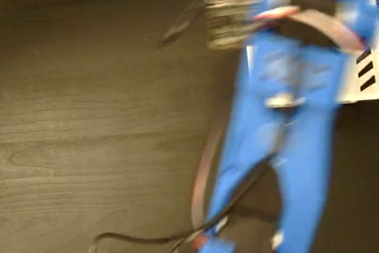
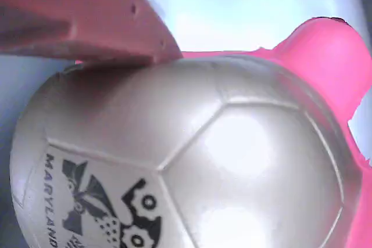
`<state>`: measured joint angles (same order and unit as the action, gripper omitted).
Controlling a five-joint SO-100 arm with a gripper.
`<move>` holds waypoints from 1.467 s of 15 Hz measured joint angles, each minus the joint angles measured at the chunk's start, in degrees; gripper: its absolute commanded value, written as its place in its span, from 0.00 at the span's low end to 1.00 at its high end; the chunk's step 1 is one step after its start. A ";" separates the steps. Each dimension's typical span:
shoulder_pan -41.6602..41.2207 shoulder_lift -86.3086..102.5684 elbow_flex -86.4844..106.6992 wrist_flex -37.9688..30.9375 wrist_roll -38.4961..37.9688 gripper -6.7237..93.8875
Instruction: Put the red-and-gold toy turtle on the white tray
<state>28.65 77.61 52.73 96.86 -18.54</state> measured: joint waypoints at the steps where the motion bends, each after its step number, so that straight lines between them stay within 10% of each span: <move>1: 1.67 -3.96 -1.49 0.00 1.05 0.07; 6: 2.81 -17.84 -8.26 -2.37 3.60 0.08; 8: 2.37 -20.13 -9.14 -4.04 4.39 0.45; 12: 1.85 -21.01 -9.84 -4.22 5.54 0.63; 18: 2.20 -21.01 -9.84 -4.39 3.78 0.58; 20: 2.37 -21.01 -9.84 -4.92 4.48 0.12; 22: 2.20 -19.60 -9.76 -8.09 7.91 0.07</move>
<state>30.85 58.01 42.98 88.77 -10.63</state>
